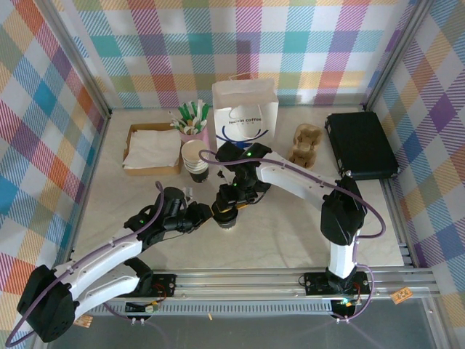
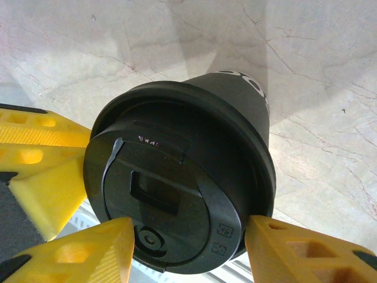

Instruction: Pack the takeout coffee

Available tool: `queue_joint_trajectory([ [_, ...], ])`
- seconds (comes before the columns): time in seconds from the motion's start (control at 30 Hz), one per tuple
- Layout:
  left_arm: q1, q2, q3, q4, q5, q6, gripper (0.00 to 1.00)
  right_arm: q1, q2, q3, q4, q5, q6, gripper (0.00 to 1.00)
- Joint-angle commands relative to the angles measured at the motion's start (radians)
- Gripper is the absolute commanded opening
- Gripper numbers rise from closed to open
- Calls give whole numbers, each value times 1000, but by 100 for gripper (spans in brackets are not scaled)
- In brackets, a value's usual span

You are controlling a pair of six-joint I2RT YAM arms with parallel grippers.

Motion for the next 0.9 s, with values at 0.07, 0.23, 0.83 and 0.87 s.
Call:
queue_joint_trajectory([
  [0.07, 9, 20, 24, -110, -4, 25, 23, 6, -22, 18, -11, 43, 13, 55],
  [0.23, 8, 11, 40, -142, -7, 24, 24, 5, -34, 21, 3, 55, 24, 56],
  [0.83, 13, -4, 174, -307, -55, 127, 35, 5, -97, 47, -4, 104, 51, 59],
  [0.87, 16, 6, 194, -318, -54, 144, 36, 4, -111, 38, -2, 100, 57, 58],
])
